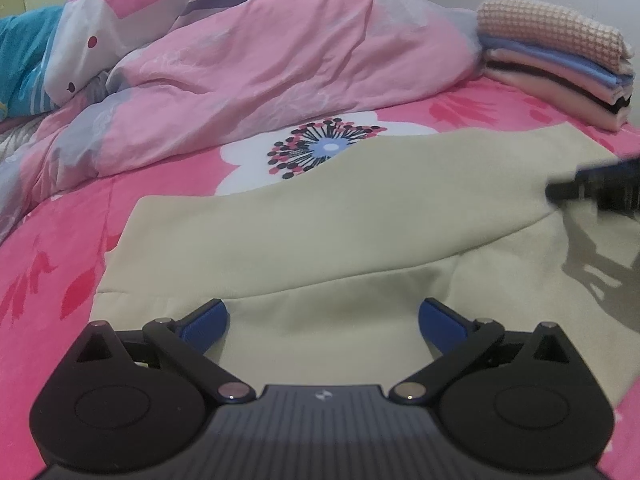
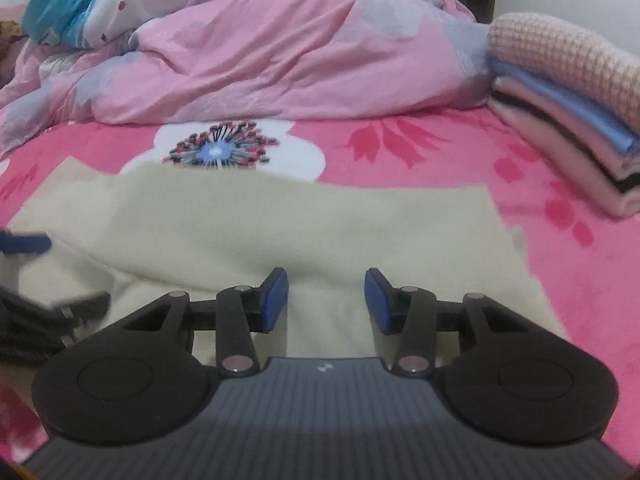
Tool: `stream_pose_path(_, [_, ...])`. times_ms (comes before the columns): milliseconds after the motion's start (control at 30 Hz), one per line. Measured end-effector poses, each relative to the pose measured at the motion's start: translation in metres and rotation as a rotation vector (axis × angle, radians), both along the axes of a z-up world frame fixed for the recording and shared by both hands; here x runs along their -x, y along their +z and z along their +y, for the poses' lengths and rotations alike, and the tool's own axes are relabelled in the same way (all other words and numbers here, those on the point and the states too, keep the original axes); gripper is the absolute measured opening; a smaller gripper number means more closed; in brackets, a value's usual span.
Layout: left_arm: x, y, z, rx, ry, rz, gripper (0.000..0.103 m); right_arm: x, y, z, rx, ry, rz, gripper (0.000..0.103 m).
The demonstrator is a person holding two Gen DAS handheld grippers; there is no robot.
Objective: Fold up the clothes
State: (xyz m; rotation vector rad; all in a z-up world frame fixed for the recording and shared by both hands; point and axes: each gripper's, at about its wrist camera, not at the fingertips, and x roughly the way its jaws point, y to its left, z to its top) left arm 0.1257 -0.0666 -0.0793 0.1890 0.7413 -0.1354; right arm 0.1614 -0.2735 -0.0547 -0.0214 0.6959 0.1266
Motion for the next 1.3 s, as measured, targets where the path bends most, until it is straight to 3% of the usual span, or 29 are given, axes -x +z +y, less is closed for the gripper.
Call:
stream_pose_path(67, [0.003, 0.001, 0.002, 0.011, -0.010, -0.011, 0.103, -0.007, 0.014, -0.001, -0.045, -0.017, -0.038, 0.043])
stream_pose_path(300, [0.014, 0.004, 0.010, 0.051, -0.044, -0.050, 0.101, -0.026, -0.005, -0.006, -0.059, -0.083, -0.012, 0.049])
stream_pose_path(433, [0.058, 0.020, 0.023, 0.115, -0.119, -0.137, 0.101, -0.036, -0.017, -0.009, -0.064, -0.121, 0.006, 0.049])
stream_pose_path(533, [0.091, 0.027, 0.035, 0.176, -0.158, -0.142, 0.101, -0.036, -0.022, -0.008, -0.069, -0.125, 0.005, 0.049])
stream_pose_path(600, [0.108, 0.028, 0.048, 0.231, -0.148, -0.120, 0.100, -0.021, -0.015, 0.000, -0.077, -0.079, -0.024, 0.049])
stream_pose_path(700, [0.127, 0.026, 0.067, 0.326, -0.128, -0.058, 0.092, 0.003, -0.005, 0.011, -0.089, -0.010, -0.068, 0.049])
stream_pose_path(833, [0.136, 0.012, 0.084, 0.387, -0.073, 0.046, 0.077, 0.033, 0.009, 0.027, -0.104, 0.083, -0.126, 0.049])
stream_pose_path(933, [0.132, 0.001, 0.099, 0.489, 0.010, 0.086, 0.076, 0.050, 0.001, 0.044, -0.050, 0.132, -0.128, 0.049])
stream_pose_path(1100, [0.123, -0.009, 0.111, 0.616, 0.101, 0.068, 0.081, 0.061, -0.008, 0.049, -0.033, 0.139, -0.112, 0.049])
stream_pose_path(1300, [0.111, -0.019, 0.103, 0.633, 0.145, -0.013, 0.086, 0.065, -0.027, 0.048, -0.023, 0.130, -0.095, 0.050])
